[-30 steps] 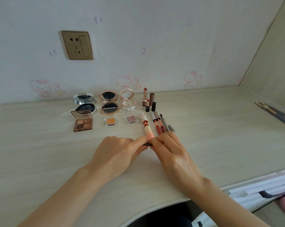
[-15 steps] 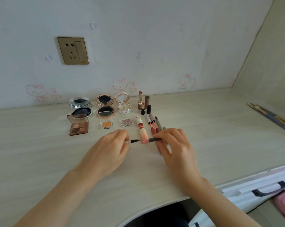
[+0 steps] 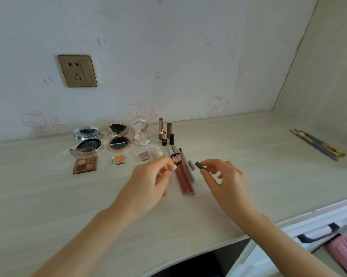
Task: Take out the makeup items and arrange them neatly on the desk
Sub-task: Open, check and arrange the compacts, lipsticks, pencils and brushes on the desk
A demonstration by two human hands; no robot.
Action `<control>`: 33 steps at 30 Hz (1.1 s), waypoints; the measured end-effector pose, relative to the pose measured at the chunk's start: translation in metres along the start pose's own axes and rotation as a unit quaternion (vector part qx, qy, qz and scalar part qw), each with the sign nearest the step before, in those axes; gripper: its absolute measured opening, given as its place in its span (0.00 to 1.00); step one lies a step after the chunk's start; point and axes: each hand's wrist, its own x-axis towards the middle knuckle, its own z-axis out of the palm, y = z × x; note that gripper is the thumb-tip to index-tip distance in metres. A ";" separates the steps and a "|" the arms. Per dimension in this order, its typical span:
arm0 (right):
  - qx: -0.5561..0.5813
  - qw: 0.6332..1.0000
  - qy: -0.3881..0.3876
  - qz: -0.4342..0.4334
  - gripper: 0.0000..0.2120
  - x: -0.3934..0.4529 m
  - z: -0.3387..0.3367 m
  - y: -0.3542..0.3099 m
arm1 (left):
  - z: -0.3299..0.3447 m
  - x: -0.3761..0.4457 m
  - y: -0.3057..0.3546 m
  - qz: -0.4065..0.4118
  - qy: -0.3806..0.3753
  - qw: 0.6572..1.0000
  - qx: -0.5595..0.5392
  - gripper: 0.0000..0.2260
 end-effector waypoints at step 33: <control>-0.322 0.938 -0.020 -0.128 0.05 0.023 -0.013 0.072 | 0.105 0.073 0.021 0.142 -0.020 0.879 0.454 0.14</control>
